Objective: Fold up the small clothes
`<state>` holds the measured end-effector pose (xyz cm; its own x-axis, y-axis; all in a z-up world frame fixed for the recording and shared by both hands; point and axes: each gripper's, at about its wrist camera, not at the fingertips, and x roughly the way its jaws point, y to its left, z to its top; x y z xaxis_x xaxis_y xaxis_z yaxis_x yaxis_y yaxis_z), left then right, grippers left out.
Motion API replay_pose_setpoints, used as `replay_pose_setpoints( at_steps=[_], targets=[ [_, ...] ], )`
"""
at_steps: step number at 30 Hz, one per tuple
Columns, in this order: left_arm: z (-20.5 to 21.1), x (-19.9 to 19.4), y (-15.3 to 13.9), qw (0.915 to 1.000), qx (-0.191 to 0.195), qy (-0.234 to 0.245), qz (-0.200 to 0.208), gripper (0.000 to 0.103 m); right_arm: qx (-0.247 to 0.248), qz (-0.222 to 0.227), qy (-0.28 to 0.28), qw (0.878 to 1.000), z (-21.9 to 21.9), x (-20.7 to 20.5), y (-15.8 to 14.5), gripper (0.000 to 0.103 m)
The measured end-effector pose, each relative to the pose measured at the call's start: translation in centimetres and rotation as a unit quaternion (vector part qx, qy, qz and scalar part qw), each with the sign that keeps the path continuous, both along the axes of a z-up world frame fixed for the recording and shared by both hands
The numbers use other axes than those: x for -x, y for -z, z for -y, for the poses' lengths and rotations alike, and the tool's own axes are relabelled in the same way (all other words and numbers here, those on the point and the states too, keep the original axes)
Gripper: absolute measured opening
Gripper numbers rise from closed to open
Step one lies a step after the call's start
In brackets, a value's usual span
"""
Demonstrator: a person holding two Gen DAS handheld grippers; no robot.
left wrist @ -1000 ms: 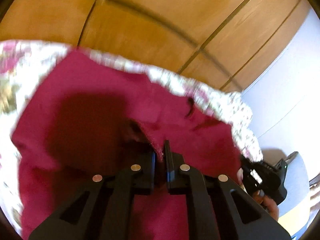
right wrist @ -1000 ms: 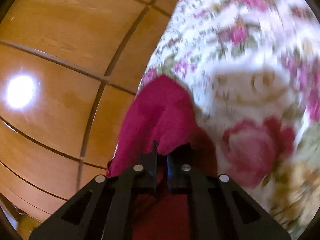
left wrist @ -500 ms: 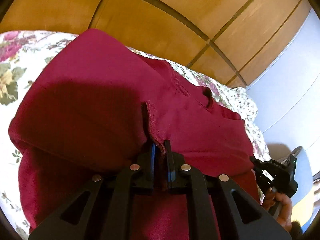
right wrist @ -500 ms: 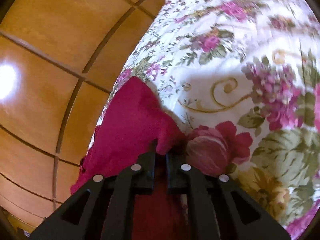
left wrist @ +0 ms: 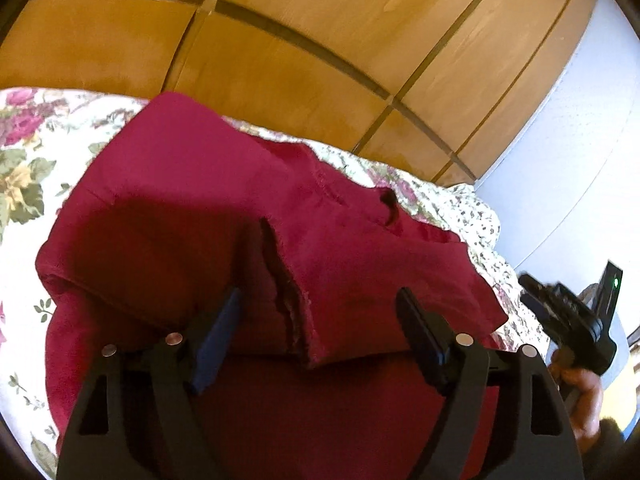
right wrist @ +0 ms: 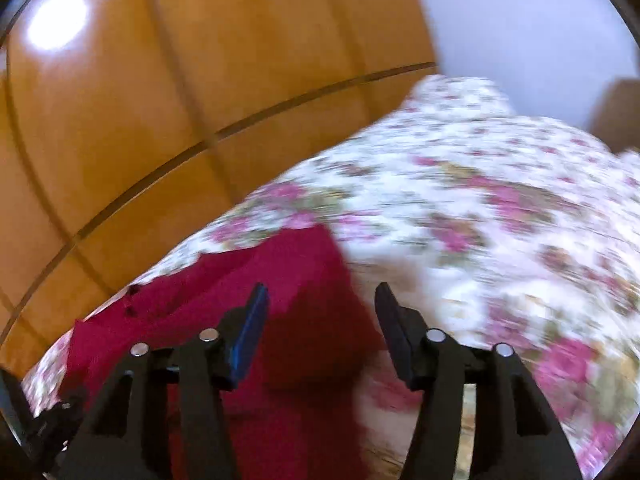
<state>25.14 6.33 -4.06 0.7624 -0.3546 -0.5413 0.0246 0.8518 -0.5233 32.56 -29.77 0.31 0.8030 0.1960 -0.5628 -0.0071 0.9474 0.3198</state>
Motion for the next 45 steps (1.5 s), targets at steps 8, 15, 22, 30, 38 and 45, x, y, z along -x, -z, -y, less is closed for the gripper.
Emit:
replay_pose_setpoints(
  at_steps=[8, 15, 22, 30, 38, 45],
  targets=[
    [0.9, -0.4, 0.1, 0.9992, -0.039, 0.01, -0.009, 0.086, 0.102, -0.036, -0.108, 0.988, -4.9, -6.5, 2.8, 0.052],
    [2.4, -1.6, 0.4, 0.9948, -0.096, 0.011, -0.03, 0.091, 0.033, -0.121, 0.017, 0.992, 0.7, -9.5, 6.8, 0.031],
    [2.1, -1.6, 0.5, 0.9951, -0.093, 0.012, -0.03, 0.091, 0.049, -0.065, 0.005, 0.997, -0.8, -6.6, 4.4, 0.081],
    [2.1, -1.5, 0.5, 0.9952, -0.093, 0.013, -0.03, 0.091, 0.148, -0.055, -0.028, 0.987, -3.8, -0.7, 3.9, 0.082],
    [2.3, -1.6, 0.4, 0.9945, -0.099, 0.013, -0.031, 0.092, 0.133, -0.087, -0.01, 0.987, -2.5, -0.6, 5.8, 0.096],
    [2.1, -1.2, 0.3, 0.9948, -0.098, 0.013, -0.026, 0.092, 0.084, -0.091, 0.018, 0.992, -0.2, 1.7, 5.5, 0.101]
  ],
)
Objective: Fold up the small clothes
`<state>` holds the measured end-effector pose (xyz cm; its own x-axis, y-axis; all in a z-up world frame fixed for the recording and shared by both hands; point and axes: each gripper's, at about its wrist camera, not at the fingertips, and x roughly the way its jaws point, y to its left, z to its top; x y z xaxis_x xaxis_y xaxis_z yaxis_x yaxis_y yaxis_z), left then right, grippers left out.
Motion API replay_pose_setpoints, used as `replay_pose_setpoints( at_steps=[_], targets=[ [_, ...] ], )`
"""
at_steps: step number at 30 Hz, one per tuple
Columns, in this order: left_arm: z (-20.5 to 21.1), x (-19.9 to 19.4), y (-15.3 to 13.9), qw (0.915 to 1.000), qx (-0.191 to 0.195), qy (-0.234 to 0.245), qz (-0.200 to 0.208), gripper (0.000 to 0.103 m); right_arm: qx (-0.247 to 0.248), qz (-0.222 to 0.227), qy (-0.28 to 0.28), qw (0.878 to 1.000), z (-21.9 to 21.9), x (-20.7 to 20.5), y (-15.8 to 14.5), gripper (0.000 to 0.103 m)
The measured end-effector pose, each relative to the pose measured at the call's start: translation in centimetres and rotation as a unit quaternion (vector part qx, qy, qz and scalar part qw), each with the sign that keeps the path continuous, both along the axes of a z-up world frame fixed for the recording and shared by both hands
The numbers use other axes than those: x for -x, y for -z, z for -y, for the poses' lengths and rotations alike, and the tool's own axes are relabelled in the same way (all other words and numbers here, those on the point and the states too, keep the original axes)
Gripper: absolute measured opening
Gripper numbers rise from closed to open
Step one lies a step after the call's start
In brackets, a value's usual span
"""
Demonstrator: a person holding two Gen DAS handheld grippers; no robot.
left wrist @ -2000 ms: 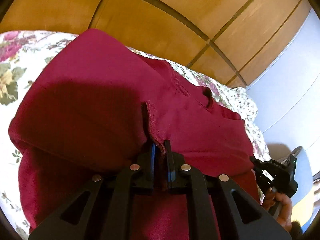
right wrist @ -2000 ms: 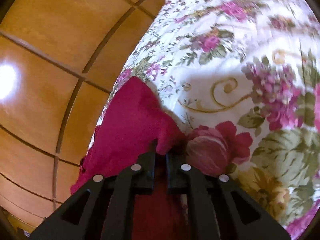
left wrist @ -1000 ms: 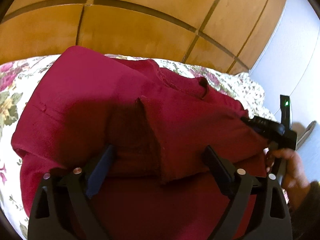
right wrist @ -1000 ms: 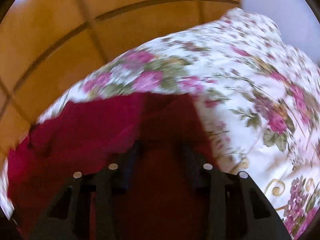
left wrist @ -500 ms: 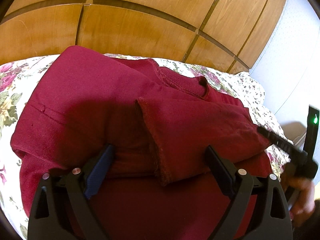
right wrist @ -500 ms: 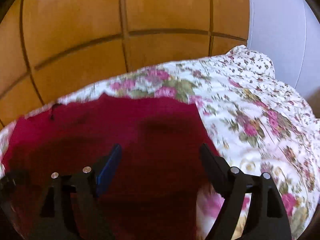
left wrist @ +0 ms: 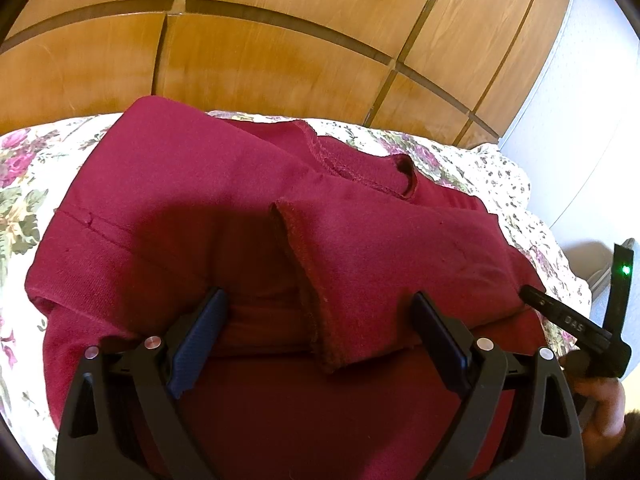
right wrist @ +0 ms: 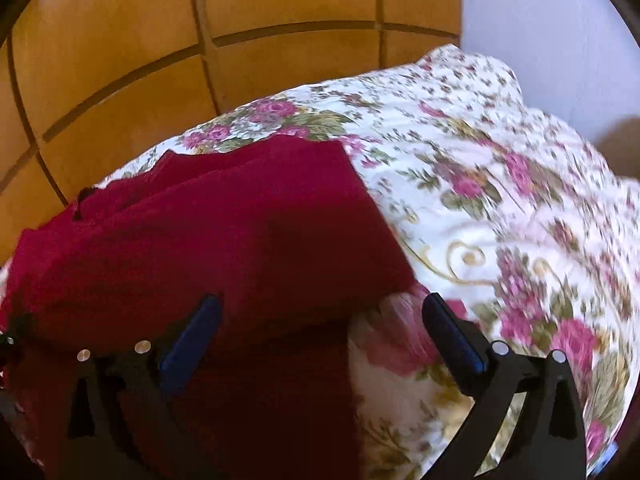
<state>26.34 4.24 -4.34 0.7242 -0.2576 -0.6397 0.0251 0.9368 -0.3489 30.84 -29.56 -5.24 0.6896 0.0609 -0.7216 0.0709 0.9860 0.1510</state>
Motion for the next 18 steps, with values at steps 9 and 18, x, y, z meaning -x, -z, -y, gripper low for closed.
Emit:
replay_pose_setpoints(
  at_steps=[9, 18],
  targets=[
    [-1.0, 3.3, -0.3, 0.9998, 0.009, -0.015, -0.003, 0.099, -0.03, -0.013, -0.052, 0.998, 0.4, 4.5, -0.6, 0.084],
    [-3.7, 8.5, -0.5, 0.9978, 0.061, -0.027, -0.002, 0.099, -0.162, -0.062, -0.029, 0.984, 3.9, 9.7, 0.5, 0.064]
  ],
)
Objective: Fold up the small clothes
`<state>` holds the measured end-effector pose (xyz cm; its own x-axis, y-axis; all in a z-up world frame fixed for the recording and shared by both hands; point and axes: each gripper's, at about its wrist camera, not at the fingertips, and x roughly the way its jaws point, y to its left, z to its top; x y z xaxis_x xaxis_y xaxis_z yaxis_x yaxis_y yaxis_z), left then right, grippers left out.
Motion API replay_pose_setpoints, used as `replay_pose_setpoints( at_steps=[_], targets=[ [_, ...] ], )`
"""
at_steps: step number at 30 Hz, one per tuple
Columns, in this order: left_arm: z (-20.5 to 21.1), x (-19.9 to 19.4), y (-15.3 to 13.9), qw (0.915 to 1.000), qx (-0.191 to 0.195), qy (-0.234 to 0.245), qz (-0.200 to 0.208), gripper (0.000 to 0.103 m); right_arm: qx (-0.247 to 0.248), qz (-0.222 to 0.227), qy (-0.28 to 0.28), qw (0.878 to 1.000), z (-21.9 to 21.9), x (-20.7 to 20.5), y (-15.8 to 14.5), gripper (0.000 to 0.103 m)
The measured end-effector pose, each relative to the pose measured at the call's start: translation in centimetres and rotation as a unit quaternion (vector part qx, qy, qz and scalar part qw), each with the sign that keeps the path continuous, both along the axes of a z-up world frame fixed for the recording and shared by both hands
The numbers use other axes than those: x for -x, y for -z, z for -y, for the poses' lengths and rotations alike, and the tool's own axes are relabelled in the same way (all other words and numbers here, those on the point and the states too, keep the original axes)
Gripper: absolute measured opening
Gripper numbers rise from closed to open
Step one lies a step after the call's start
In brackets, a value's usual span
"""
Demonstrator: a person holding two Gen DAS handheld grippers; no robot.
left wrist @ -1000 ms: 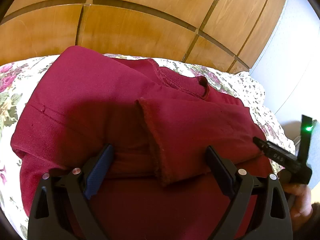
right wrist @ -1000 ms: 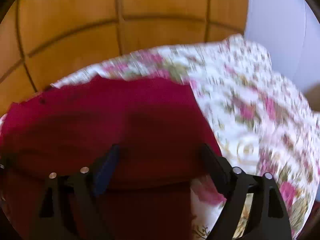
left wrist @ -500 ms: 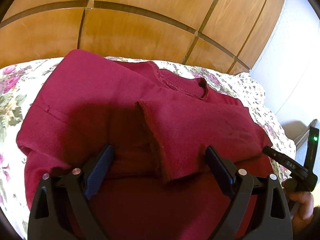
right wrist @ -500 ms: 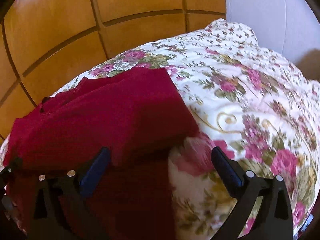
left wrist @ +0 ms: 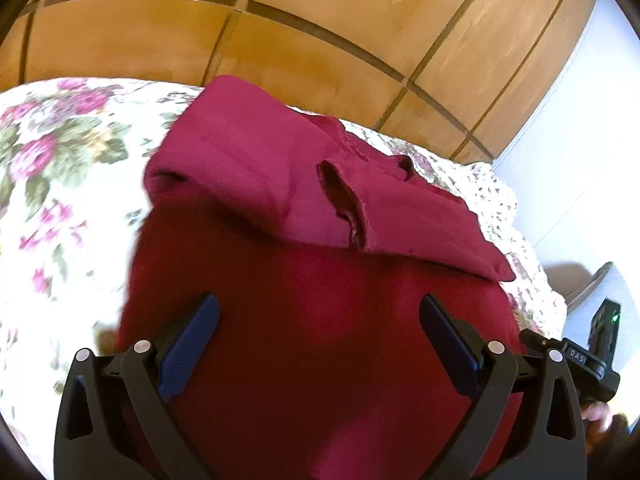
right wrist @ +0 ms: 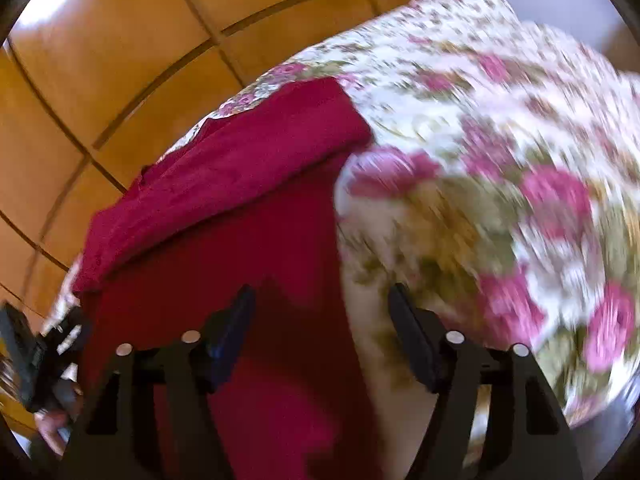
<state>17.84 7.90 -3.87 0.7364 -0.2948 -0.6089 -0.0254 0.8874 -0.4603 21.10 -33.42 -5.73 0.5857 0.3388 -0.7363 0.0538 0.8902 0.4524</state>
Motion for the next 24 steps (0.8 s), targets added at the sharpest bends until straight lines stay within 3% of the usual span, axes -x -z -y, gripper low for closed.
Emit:
replay_pose_setpoints(
  at_steps=[6, 11, 16, 19, 24],
  targets=[
    [-0.9, 4.0, -0.2, 0.9997, -0.002, 0.024, 0.003, 0.099, -0.087, -0.025, 0.018, 0.996, 2.1, 3.4, 0.8, 0.058],
    [-1.8, 6.8, -0.6, 0.9996, -0.009, 0.025, -0.001, 0.099, -0.111, -0.035, 0.017, 0.993, 2.4, 4.3, 1.0, 0.055],
    [-4.8, 8.7, 0.0, 0.9991, 0.037, 0.009, -0.021, 0.099, -0.141, -0.055, 0.015, 0.988, 2.4, 5.3, 1.6, 0.054],
    [-6.2, 9.5, 0.6, 0.9969, 0.064, 0.027, -0.037, 0.099, -0.166, -0.072, 0.011, 0.983, 2.5, 6.1, 2.1, 0.053],
    [-5.7, 11.3, 0.7, 0.9922, 0.077, 0.084, -0.05, 0.082, -0.186, -0.098, -0.015, 0.978, 1.5, 7.4, 2.5, 0.053]
  ],
)
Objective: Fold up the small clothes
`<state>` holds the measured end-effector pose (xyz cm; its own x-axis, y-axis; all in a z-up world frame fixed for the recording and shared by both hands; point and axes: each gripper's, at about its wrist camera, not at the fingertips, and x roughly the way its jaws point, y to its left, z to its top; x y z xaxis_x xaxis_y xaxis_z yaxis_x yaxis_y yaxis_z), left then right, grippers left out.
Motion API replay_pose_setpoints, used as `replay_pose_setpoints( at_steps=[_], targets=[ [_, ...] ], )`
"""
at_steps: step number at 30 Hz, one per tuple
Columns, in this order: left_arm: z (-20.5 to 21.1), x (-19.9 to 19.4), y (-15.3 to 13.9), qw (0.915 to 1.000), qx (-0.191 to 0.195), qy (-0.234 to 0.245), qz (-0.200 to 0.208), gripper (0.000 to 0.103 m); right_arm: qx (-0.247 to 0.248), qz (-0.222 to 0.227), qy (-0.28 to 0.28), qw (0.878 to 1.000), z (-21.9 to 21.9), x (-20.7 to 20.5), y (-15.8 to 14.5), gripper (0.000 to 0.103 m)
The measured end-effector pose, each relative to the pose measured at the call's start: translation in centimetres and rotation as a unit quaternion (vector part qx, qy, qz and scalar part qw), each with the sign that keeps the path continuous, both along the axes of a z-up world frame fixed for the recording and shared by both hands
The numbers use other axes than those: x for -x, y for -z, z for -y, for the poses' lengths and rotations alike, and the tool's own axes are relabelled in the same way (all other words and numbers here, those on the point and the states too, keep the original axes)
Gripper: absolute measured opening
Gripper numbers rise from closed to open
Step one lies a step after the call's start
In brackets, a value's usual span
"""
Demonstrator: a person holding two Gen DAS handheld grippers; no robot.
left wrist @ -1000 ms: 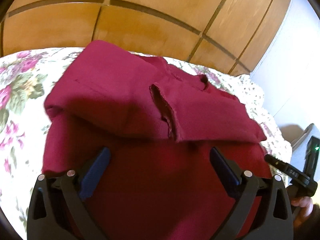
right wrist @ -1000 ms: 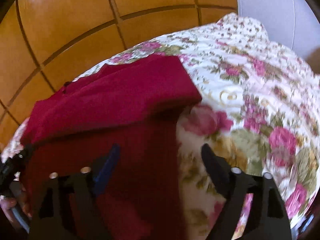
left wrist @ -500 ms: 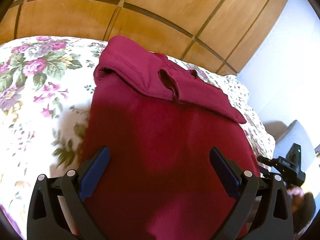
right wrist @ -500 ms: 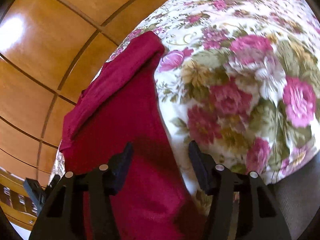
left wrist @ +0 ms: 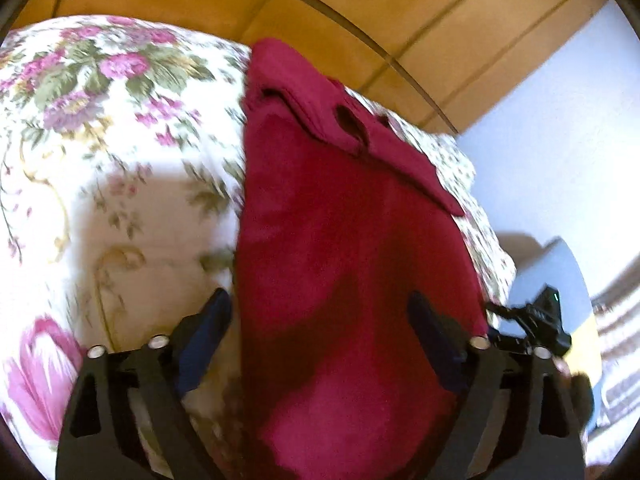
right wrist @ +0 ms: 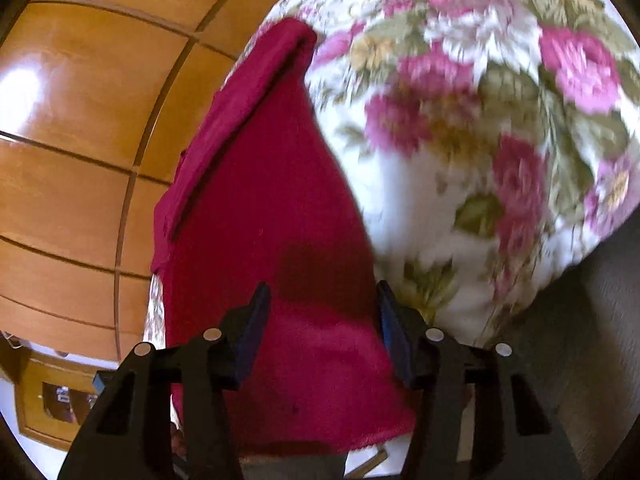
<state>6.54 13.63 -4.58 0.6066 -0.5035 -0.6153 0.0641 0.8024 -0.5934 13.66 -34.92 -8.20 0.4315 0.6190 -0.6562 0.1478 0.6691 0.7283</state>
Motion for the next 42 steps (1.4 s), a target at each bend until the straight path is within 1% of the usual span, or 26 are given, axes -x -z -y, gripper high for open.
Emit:
replay_pose_setpoints(
  at_steps=[1, 3, 4, 5, 6, 7, 8, 9, 10, 11, 12, 14, 16, 19, 21, 26, 29, 30, 31, 32, 35, 37, 39, 41, 42],
  targets=[
    [0.3, 0.2, 0.0, 0.9999, 0.0, 0.01, -0.002, 0.081, 0.001, -0.001, -0.006, 1.0, -0.3, 0.1, -0.1, 0.053],
    [1.4, 1.1, 0.1, 0.9991, -0.012, 0.039, 0.001, 0.077, 0.007, 0.0, -0.02, 1.0, -1.0, 0.6, -0.2, 0.053],
    [1.9, 1.4, 0.1, 0.9984, -0.026, 0.049, 0.005, 0.076, 0.011, 0.0, -0.024, 1.0, -1.3, 0.7, -0.2, 0.053],
    [2.6, 2.0, 0.1, 0.9971, -0.046, 0.061, 0.011, 0.071, 0.015, 0.001, -0.026, 1.0, -1.5, 0.7, -0.2, 0.052],
    [3.1, 2.1, 0.2, 0.996, -0.059, 0.067, 0.012, 0.065, 0.024, 0.0, -0.026, 0.999, -1.6, 0.7, -0.2, 0.044],
    [3.4, 2.2, 0.2, 0.9949, -0.072, 0.069, 0.013, 0.059, 0.033, -0.003, -0.026, 0.999, -1.7, 0.6, 0.0, 0.031],
    [3.8, 2.1, 0.2, 0.9934, -0.091, 0.068, 0.013, 0.038, 0.038, -0.004, -0.026, 0.999, -1.8, 0.5, 0.1, 0.025],
    [3.9, 2.0, 0.3, 0.9926, -0.1, 0.068, 0.008, 0.023, 0.042, -0.003, -0.028, 0.999, -1.9, 0.4, 0.1, 0.017],
    [3.9, 1.9, 0.3, 0.9928, -0.098, 0.069, 0.005, 0.019, 0.037, 0.006, -0.032, 0.999, -2.1, 0.4, -0.1, 0.013],
    [3.8, 1.8, 0.2, 0.9939, -0.08, 0.075, 0.002, 0.012, 0.032, 0.015, -0.036, 0.999, -2.7, 0.4, -0.3, 0.012],
    [3.8, 1.8, 0.1, 0.9945, -0.069, 0.079, 0.004, 0.012, 0.02, 0.032, -0.045, 0.998, -3.0, 0.4, -0.8, 0.011],
    [3.8, 2.1, -0.6, 0.9946, -0.061, 0.081, 0.02, 0.011, 0.003, 0.057, -0.059, 0.997, -3.4, 0.6, -1.5, 0.01],
    [3.7, 2.5, -1.5, 0.9943, -0.051, 0.087, 0.035, 0.01, -0.036, 0.087, -0.079, 0.992, -3.8, 0.8, -2.3, 0.01],
    [3.3, 3.2, -3.0, 0.9928, -0.021, 0.099, 0.064, 0.01, -0.088, 0.135, -0.104, 0.981, -4.0, 1.3, -3.5, 0.009],
    [2.8, 3.9, -4.0, 0.9909, -0.006, 0.105, 0.085, 0.01, -0.114, 0.156, -0.119, 0.974, -4.3, 1.7, -4.1, 0.009],
    [1.8, 5.3, -5.3, 0.9877, 0.033, 0.114, 0.102, 0.01, -0.178, 0.189, -0.144, 0.955, -4.7, 2.5, -5.1, 0.009],
    [0.9, 6.2, -6.1, 0.9844, 0.064, 0.123, 0.109, 0.01, -0.222, 0.228, -0.153, 0.936, -4.5, 3.4, -6.5, 0.009],
    [0.6, 6.7, -6.4, 0.9824, 0.072, 0.131, 0.112, 0.01, -0.248, 0.248, -0.156, 0.923, -4.4, 4.1, -7.2, 0.009],
    [0.4, 7.3, -6.8, 0.9792, 0.078, 0.146, 0.118, 0.01, -0.262, 0.258, -0.158, 0.916, -4.2, 4.5, -7.7, 0.009],
    [0.4, 7.8, -7.3, 0.9772, 0.079, 0.155, 0.121, 0.01, -0.283, 0.273, -0.16, 0.905, -4.1, 5.3, -8.2, 0.009],
    [-0.1, 9.1, -8.0, 0.9726, 0.081, 0.179, 0.125, 0.01, -0.31, 0.299, -0.163, 0.888, -4.2, 7.0, -8.7, 0.009],
    [-0.6, 9.0, -7.8, 0.9746, 0.089, 0.169, 0.117, 0.01, -0.314, 0.299, -0.156, 0.887, -4.1, 7.3, -8.6, 0.009],
    [-1.8, 8.1, -6.9, 0.9752, 0.13, 0.149, 0.1, 0.01, -0.326, 0.295, -0.142, 0.887, -3.4, 7.1, -7.9, 0.009],
    [-3.0, 6.7, -5.8, 0.9725, 0.182, 0.117, 0.087, 0.01, -0.34, 0.291, -0.121, 0.886, -2.0, 7.4, -7.4, 0.009],
    [-3.5, 6.1, -5.5, 0.9711, 0.199, 0.103, 0.082, 0.01, -0.351, 0.285, -0.101, 0.886, -1.2, 6.8, -6.8, 0.009]
  ],
)
